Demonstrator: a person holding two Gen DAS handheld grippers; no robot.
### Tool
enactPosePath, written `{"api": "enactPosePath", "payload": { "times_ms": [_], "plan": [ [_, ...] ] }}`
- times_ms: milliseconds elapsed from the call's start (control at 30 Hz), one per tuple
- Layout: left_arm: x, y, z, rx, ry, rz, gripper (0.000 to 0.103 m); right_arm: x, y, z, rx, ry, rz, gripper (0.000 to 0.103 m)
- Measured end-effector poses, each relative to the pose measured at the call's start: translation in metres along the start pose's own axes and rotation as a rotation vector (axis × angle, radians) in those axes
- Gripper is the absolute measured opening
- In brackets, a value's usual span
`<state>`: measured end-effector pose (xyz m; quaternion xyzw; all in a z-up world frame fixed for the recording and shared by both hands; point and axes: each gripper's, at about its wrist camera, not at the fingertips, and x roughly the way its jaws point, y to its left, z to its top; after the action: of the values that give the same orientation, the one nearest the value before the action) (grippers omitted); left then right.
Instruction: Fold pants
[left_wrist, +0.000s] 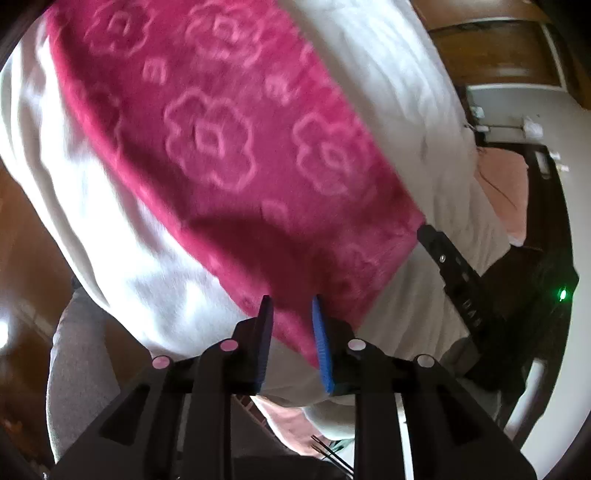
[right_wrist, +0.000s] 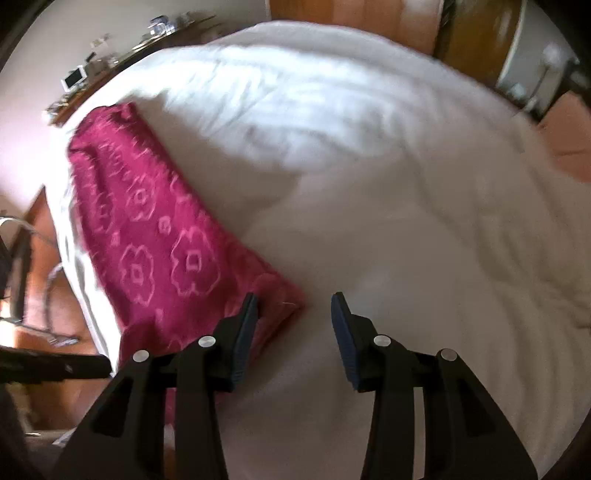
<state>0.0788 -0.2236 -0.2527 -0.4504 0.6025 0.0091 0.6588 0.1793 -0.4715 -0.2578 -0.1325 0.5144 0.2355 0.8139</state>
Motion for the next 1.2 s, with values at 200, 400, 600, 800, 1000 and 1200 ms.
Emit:
{"api": "enactPosePath", "payload": {
  "times_ms": [200, 400, 600, 800, 1000, 1200],
  "plan": [
    [0.001, -0.029, 0.027, 0.222, 0.119, -0.015, 0.025, -0.019, 0.033, 0.015, 0.065, -0.075, -0.023, 0.042],
    [-0.022, -0.014, 0.066, 0.333, 0.205, -0.076, 0.026, -0.030, 0.041, 0.031, 0.275, -0.092, -0.093, 0.042],
    [-0.055, 0.007, 0.099, 0.446, 0.259, -0.088, 0.029, -0.001, 0.090, 0.023, 0.396, 0.010, -0.003, 0.042],
    [-0.086, 0.043, 0.130, 0.517, 0.167, 0.004, 0.030, 0.055, 0.090, -0.016, 0.435, 0.195, -0.224, 0.041],
    [-0.117, 0.105, 0.169, 0.483, 0.000, 0.206, 0.031, 0.050, 0.093, -0.007, 0.437, 0.200, -0.247, 0.041],
    [-0.164, 0.170, 0.214, 0.352, -0.135, 0.285, 0.039, 0.028, 0.107, 0.011, 0.433, 0.115, -0.282, 0.043]
  ]
}}
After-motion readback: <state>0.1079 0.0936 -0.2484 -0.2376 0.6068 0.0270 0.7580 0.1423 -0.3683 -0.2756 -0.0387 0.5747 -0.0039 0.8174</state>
